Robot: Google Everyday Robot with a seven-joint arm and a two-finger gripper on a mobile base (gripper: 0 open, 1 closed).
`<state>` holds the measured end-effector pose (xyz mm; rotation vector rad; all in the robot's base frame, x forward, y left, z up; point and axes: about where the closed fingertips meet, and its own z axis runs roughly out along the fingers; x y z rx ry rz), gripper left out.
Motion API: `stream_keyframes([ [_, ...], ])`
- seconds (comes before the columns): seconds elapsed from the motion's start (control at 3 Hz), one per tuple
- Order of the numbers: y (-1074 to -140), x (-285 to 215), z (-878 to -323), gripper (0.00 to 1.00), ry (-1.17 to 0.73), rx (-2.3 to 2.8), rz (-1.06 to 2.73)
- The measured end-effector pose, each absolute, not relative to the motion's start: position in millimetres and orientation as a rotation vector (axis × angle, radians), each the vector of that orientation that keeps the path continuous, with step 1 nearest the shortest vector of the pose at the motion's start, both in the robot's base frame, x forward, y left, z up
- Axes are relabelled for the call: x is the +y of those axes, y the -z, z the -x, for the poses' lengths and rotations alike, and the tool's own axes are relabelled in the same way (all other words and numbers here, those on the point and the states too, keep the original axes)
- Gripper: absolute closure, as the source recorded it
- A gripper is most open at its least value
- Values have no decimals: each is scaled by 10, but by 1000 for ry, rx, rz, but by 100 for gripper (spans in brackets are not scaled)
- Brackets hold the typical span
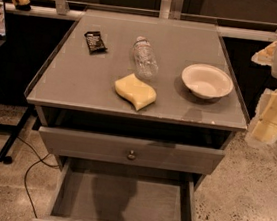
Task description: Place sponge into middle drawer
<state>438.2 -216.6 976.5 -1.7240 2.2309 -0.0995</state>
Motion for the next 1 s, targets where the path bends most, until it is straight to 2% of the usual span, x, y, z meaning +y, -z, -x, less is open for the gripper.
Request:
stream_keyframes([
  [0.67,-9755,-2118,-4393,0,84,2221,1686],
  [1.0,-9613,-1944,-4409,0,-6,2236,1554],
])
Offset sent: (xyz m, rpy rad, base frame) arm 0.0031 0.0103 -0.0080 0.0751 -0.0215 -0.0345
